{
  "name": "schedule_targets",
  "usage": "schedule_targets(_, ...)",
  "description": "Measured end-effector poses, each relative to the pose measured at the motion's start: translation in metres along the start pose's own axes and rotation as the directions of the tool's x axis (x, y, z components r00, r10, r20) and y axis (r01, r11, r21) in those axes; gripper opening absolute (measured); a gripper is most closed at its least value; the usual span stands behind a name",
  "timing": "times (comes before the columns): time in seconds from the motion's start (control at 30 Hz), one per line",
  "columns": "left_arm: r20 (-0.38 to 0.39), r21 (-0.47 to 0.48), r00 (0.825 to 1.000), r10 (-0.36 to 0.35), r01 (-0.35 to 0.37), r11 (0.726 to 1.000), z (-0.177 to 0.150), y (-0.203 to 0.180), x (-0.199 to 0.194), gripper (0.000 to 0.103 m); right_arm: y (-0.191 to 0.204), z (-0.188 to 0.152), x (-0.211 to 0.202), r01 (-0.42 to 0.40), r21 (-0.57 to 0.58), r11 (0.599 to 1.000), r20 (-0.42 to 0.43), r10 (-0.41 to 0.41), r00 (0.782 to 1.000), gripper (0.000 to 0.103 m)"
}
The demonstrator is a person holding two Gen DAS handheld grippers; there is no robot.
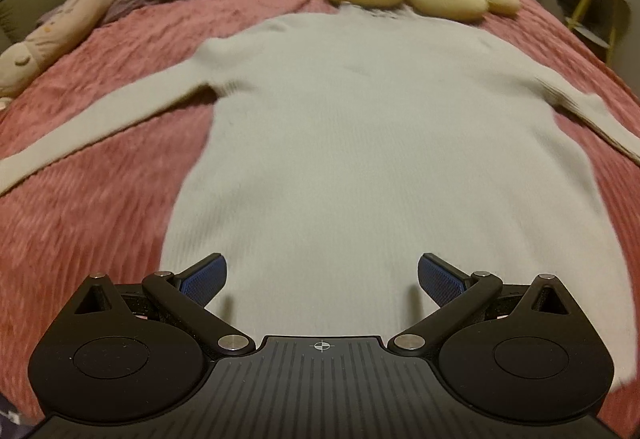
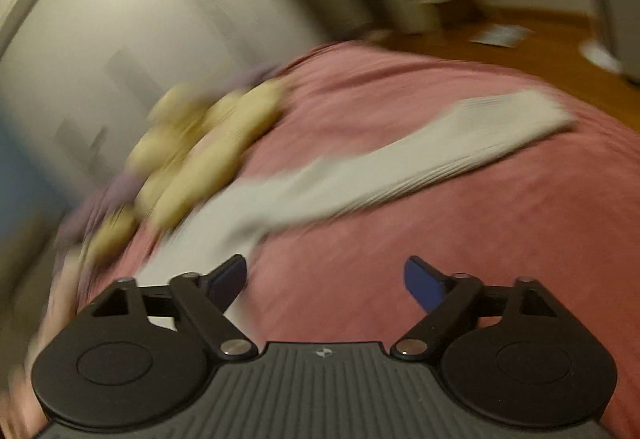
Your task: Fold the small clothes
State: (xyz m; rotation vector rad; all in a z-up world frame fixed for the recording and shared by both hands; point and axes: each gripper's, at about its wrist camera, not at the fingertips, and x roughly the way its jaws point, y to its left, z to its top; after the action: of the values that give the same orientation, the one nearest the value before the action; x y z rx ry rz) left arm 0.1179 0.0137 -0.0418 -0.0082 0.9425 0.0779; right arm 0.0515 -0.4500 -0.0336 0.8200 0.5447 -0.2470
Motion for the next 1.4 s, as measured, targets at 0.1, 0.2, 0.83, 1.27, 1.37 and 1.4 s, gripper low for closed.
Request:
schedule_targets(0.1,-0.017,-0.033,1.000,0.004,-0.004,0.999,0.008,0.004,0.018,0.103,-0.043,0.028,0.014,0.080,0.157,0.984,0.046,-0.088,0.995,0.055)
schedule_targets(0.2,-0.056,-0.065,0.998,0.001,-0.005,0.998,0.008,0.009,0.034,0.103,-0.079,0.040,0.026,0.115,0.292,0.950,0.059,-0.138,0.989,0.049)
schedule_targets(0.83,-0.037,-0.112,0.997,-0.067,0.062,0.992,-0.002,0.024,0.037,0.103,0.067,0.049,0.065,0.045,-0.228,0.973,0.174,-0.004,0.985,0.007)
schedule_targets(1.27,0.036,-0.037,0.881,-0.472,0.473,0.880,0.106,-0.041,0.050,0.103,0.104,-0.038,0.078,-0.189,-0.262,0.946,-0.092,0.170,0.981,0.042)
schedule_targets(1.37,-0.020,-0.087,0.838,-0.545,0.541,0.836,0.127,-0.073,0.080,0.103,0.065,-0.044,0.068,-0.149,-0.214,0.965,-0.122,0.125,0.985,0.042)
schedule_targets(1.4,-0.039,-0.110,0.816,-0.576,0.570,0.815,0.133,-0.083,0.090,0.103,0.057,-0.048,0.063,-0.144,-0.204,0.968,-0.132,0.119,0.984,0.042)
